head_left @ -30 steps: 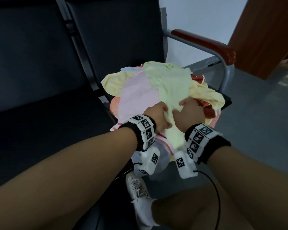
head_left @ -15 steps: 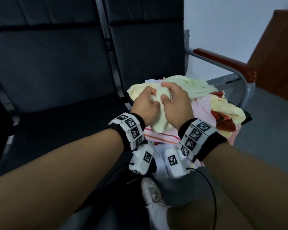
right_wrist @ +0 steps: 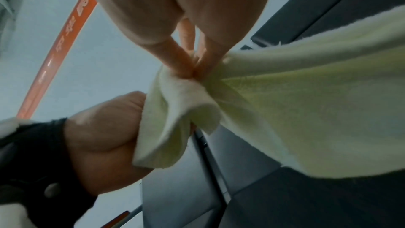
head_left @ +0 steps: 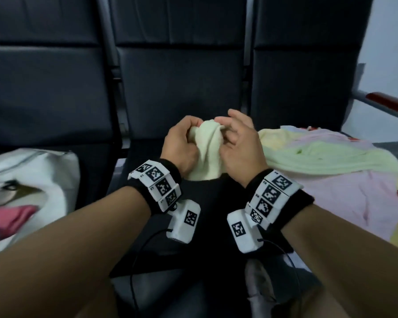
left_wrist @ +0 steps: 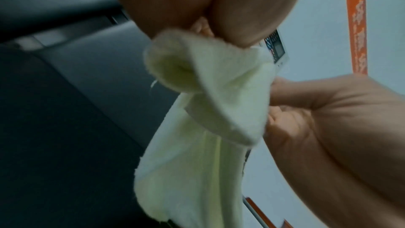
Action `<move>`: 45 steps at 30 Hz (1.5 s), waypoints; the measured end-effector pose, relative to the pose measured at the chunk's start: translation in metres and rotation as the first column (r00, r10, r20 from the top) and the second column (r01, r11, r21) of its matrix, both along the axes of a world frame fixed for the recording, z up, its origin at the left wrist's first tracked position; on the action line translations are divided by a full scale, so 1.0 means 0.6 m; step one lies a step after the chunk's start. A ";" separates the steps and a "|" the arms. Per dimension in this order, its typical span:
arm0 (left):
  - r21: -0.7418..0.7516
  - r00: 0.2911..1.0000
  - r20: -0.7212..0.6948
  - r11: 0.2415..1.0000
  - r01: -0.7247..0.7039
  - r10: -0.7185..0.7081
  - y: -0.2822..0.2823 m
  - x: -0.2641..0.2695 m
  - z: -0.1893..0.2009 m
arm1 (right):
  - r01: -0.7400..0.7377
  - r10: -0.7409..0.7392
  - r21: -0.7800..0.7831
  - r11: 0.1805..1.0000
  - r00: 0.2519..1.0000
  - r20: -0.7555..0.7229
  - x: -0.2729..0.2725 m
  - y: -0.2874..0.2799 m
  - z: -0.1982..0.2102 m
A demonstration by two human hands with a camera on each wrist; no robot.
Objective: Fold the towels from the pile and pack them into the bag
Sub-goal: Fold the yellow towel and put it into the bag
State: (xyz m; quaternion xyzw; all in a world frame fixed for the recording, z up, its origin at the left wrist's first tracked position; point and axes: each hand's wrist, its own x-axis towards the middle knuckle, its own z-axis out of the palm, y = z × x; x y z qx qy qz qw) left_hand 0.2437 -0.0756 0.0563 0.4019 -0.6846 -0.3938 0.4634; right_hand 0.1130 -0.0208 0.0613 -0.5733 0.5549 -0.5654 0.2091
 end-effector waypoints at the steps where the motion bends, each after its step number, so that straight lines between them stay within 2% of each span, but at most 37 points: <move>1: 0.000 0.999 -0.028 1.000 -0.024 0.024 -0.007 0.025 -0.006 | -0.049 0.049 0.000 0.999 0.998 0.027 0.019 -0.010 -0.004; 4: 0.033 0.988 -0.132 0.996 -0.081 0.085 -0.020 0.089 -0.025 | -0.127 0.125 0.010 0.992 0.987 0.099 0.072 -0.037 -0.017; 10: 0.122 0.924 -0.321 0.976 -0.179 0.209 -0.047 0.149 -0.055 | -0.034 0.032 0.055 0.998 0.999 0.043 0.127 -0.090 -0.057; 13: 0.170 0.905 -0.380 0.976 -0.133 0.189 -0.051 0.163 -0.076 | -0.066 0.061 0.117 0.991 0.997 0.053 0.140 -0.106 -0.085; 15: 0.225 0.905 -0.404 0.973 -0.046 0.137 -0.051 0.165 -0.088 | -0.062 0.052 0.164 0.985 0.997 0.062 0.150 -0.118 -0.099; 18: 0.248 0.932 -0.358 0.968 0.036 0.057 -0.064 0.166 -0.105 | -0.046 0.033 0.228 0.973 0.998 0.060 0.159 -0.137 -0.102; 21: 0.199 0.953 -0.298 0.980 0.013 0.048 -0.083 0.164 -0.108 | -0.062 0.034 0.314 0.947 0.995 0.092 0.152 -0.156 -0.096; 26: 0.267 0.945 -0.269 0.957 -0.110 0.184 -0.113 0.158 -0.109 | -0.080 0.142 0.424 0.902 0.983 -0.118 0.123 -0.171 -0.113; 31: 0.321 0.948 -0.273 0.944 -0.073 0.166 -0.114 0.136 -0.110 | -0.013 0.104 0.424 0.905 0.976 -0.192 0.088 -0.172 -0.123; 33: 0.325 0.950 -0.260 0.942 -0.083 0.173 -0.113 0.136 -0.112 | -0.008 0.078 0.413 0.911 0.985 -0.153 0.087 -0.172 -0.124; 36: 0.312 0.949 -0.245 0.943 -0.116 0.197 -0.111 0.143 -0.110 | -0.053 0.018 0.416 0.908 0.996 0.088 0.099 -0.171 -0.123; 38: 0.302 0.948 -0.229 0.942 -0.146 0.221 -0.109 0.148 -0.107 | -0.009 -0.086 0.400 0.916 0.972 0.220 0.106 -0.174 -0.121; 40: 0.295 0.948 -0.223 0.943 -0.156 0.227 -0.107 0.154 -0.105 | 0.006 -0.125 0.376 0.927 0.947 0.295 0.112 -0.174 -0.112; 43: 0.274 0.940 -0.260 0.950 -0.147 0.220 -0.105 0.160 -0.101 | -0.132 0.018 0.352 0.927 0.951 0.309 0.116 -0.161 -0.104; 45: 0.275 0.937 -0.274 0.951 -0.139 0.216 -0.105 0.161 -0.101 | -0.193 0.120 0.364 0.911 0.969 0.215 0.117 -0.151 -0.108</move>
